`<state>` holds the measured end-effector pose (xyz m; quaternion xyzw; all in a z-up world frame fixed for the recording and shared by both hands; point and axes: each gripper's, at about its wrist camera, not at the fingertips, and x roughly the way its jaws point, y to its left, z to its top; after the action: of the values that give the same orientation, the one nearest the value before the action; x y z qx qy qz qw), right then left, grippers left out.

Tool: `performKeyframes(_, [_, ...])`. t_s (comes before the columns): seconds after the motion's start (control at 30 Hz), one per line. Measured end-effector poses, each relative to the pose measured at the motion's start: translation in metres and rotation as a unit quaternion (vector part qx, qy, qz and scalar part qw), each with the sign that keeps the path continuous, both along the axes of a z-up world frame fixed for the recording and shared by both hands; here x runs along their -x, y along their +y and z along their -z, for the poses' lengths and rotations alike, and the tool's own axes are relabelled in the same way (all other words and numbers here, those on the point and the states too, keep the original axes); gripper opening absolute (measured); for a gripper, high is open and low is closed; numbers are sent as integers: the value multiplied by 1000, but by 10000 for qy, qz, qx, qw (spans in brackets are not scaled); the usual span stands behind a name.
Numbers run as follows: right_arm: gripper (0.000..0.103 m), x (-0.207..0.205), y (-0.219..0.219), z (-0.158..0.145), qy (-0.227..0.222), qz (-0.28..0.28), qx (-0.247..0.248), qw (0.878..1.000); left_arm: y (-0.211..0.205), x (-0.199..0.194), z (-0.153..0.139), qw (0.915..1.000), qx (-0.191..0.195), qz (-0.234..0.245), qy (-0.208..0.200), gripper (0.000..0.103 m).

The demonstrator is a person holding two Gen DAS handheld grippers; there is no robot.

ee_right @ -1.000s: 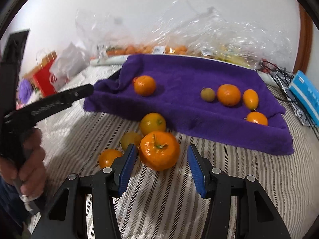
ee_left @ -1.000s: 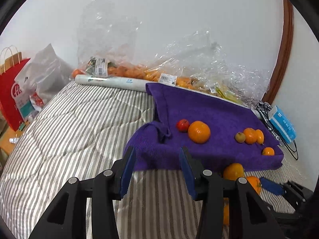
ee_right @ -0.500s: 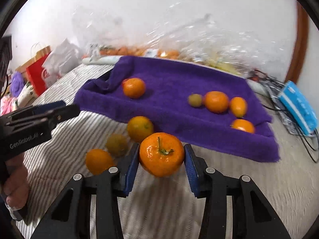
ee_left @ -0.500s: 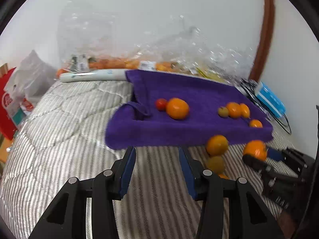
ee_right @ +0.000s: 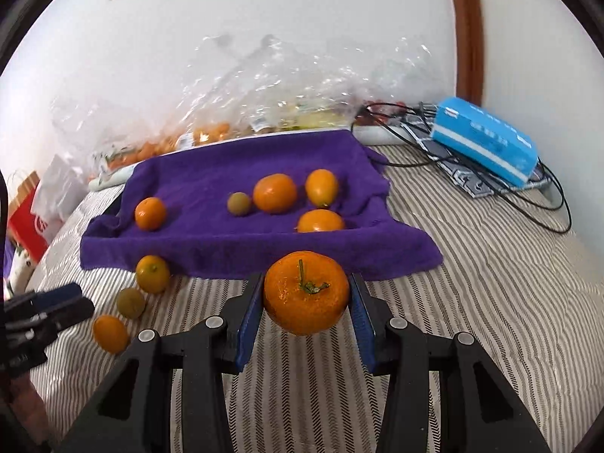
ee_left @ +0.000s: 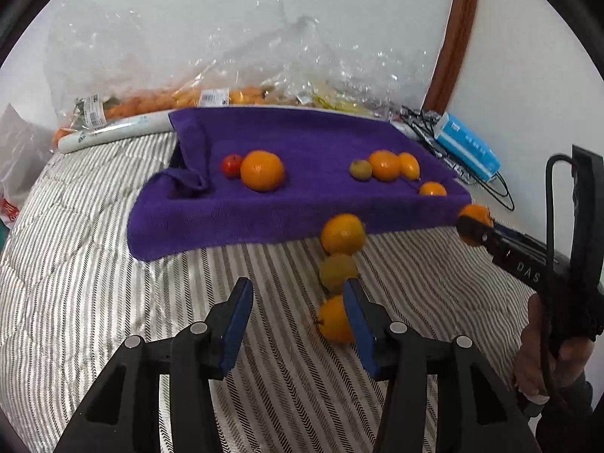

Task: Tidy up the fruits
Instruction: 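Grasp a stemmed orange with the right tool while the left tool grasps another orange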

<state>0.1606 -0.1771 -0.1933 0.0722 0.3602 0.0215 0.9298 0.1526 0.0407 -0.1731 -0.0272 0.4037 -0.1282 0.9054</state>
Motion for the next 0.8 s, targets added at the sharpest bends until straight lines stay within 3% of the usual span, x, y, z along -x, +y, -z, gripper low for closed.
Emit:
performKeyframes(0.3, [44,-3,4,4,152,-1,65,9999,-9,4,-2,9988,231,402,140,47])
performKeyframes(0.4, [44,-4,1,5,191,38,27,9998,-16,5,0,9986,127,498,153,47])
performKeyframes(0.5, [44,-5,-1,6,200,69,2,9998,-20,4,4,9981,42,554,251,42])
performKeyframes(0.57, [44,-5,-1,6,211,75,-9,9997,-21,4,5,9978,72,601,281,32])
performKeyframes(0.8, [44,-5,-2,6,226,88,-29,9997,-26,3,7,9969,31,715,318,31])
